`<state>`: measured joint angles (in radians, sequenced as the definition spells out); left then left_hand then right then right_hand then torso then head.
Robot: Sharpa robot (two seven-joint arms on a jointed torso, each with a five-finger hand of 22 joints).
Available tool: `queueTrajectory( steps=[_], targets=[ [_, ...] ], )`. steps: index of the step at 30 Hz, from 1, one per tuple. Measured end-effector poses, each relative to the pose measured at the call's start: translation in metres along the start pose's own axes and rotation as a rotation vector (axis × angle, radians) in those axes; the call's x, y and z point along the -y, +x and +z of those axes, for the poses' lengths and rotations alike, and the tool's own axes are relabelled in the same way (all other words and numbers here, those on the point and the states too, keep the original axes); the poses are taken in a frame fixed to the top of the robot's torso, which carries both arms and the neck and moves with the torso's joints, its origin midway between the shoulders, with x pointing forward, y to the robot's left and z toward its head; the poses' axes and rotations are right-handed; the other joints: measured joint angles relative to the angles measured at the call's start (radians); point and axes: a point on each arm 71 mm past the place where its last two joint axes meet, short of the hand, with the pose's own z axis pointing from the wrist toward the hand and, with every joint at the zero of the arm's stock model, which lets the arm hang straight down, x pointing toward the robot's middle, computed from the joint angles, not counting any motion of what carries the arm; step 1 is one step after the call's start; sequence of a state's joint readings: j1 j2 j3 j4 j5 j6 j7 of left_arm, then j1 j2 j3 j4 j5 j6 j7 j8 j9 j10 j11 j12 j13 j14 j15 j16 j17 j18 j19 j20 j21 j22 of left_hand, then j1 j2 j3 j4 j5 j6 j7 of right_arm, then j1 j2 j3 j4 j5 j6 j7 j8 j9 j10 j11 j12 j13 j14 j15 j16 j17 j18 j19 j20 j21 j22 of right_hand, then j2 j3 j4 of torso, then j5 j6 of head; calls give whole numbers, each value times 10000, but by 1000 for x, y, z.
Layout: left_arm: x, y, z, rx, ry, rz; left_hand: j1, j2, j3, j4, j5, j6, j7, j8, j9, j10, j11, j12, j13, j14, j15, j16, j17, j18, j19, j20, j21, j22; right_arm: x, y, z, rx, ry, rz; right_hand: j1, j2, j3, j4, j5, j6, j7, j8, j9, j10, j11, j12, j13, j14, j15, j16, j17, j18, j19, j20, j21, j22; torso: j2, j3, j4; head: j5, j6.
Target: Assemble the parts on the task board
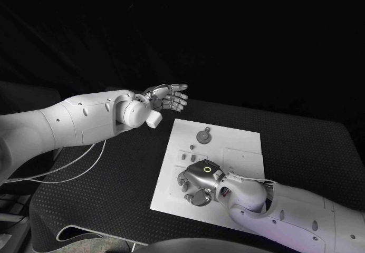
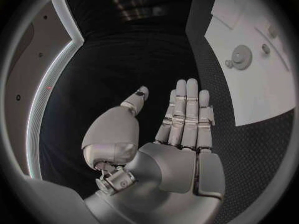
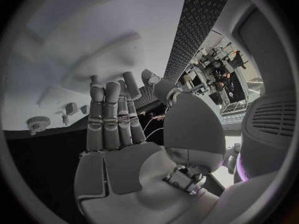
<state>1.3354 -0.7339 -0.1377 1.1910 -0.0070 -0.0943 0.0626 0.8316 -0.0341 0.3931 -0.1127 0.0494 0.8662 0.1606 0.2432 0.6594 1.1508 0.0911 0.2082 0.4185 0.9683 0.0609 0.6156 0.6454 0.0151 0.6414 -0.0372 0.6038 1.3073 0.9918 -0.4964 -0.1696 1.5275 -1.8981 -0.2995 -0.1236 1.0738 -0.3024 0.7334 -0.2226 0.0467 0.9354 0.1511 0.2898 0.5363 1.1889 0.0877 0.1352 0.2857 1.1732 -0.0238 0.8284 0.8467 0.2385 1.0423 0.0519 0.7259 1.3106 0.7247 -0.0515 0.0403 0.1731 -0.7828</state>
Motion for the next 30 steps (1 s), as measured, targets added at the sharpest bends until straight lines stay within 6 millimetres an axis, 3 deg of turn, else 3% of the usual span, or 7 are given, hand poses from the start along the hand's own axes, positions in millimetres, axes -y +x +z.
queueTrajectory(
  steps=[11, 18, 22, 25, 30],
  targets=[
    [0, -4, -1, 83, -15, 4, 0, 0, -26, 26, 0, 0, 0, 0, 0, 0, 0, 0, 0, 0, 0, 0, 0, 0, 0, 0, 0, 7, 2, 0, -4, 270, 88, 237, -195, 12, -312, -312, 0, -721, 327, -347, -214, -712, 272, 0, -201, -514, 291, 265, 95, -12, -426, 176, -89, -17, 2, 3, 7, -20, 25],
    [0, -4, 0, 86, -21, 7, 0, 0, -26, 26, 0, 0, 0, 0, 1, 0, 0, 0, 0, 0, 0, 0, 0, 0, 0, 0, 0, 6, 11, -9, -11, 427, 279, 198, -195, 12, -312, -312, -1, -791, 327, -347, -214, -794, 283, 54, -227, -517, 294, 347, 96, -65, -426, 177, -56, -25, 2, 0, 7, -47, 38],
    [0, -5, 0, 122, -27, 11, 0, 0, -26, 26, 0, 0, 0, 0, 1, 0, 0, 0, 0, 0, 0, 0, 0, 0, 0, 0, 0, 6, 20, -29, -19, 769, 459, 340, -238, 35, -339, -340, -1, -791, 327, -347, -214, -794, 282, 151, -239, -518, 295, 443, 104, -66, -426, 177, 25, -25, -3, -1, 6, -87, 77],
    [0, -6, 0, 153, -30, 13, 0, 0, -26, 26, 0, 0, 0, 0, 1, 0, 0, 0, 0, 0, 0, 0, 0, 0, 0, 0, 0, 6, 37, -53, -27, 1169, 904, 750, -532, 26, -442, -130, -1, -791, 326, -340, -214, -789, 278, 353, -238, -476, 253, 628, 121, -67, -390, 143, 212, -24, -9, 6, 1, -132, 123],
    [-1, -8, -1, 204, -35, 17, 0, 0, -26, 26, 0, 0, 0, 0, 1, 0, 0, 0, 0, 0, 0, 0, 0, 0, 0, 0, 0, 5, 81, -93, -52, 1606, 2187, 2076, -1223, 52, -870, 417, -1, -639, 217, -170, -206, -250, -77, 1134, 66, -313, 18, 821, 93, -81, -220, 47, 387, -30, -18, 6, -4, -376, 271]
  ],
)
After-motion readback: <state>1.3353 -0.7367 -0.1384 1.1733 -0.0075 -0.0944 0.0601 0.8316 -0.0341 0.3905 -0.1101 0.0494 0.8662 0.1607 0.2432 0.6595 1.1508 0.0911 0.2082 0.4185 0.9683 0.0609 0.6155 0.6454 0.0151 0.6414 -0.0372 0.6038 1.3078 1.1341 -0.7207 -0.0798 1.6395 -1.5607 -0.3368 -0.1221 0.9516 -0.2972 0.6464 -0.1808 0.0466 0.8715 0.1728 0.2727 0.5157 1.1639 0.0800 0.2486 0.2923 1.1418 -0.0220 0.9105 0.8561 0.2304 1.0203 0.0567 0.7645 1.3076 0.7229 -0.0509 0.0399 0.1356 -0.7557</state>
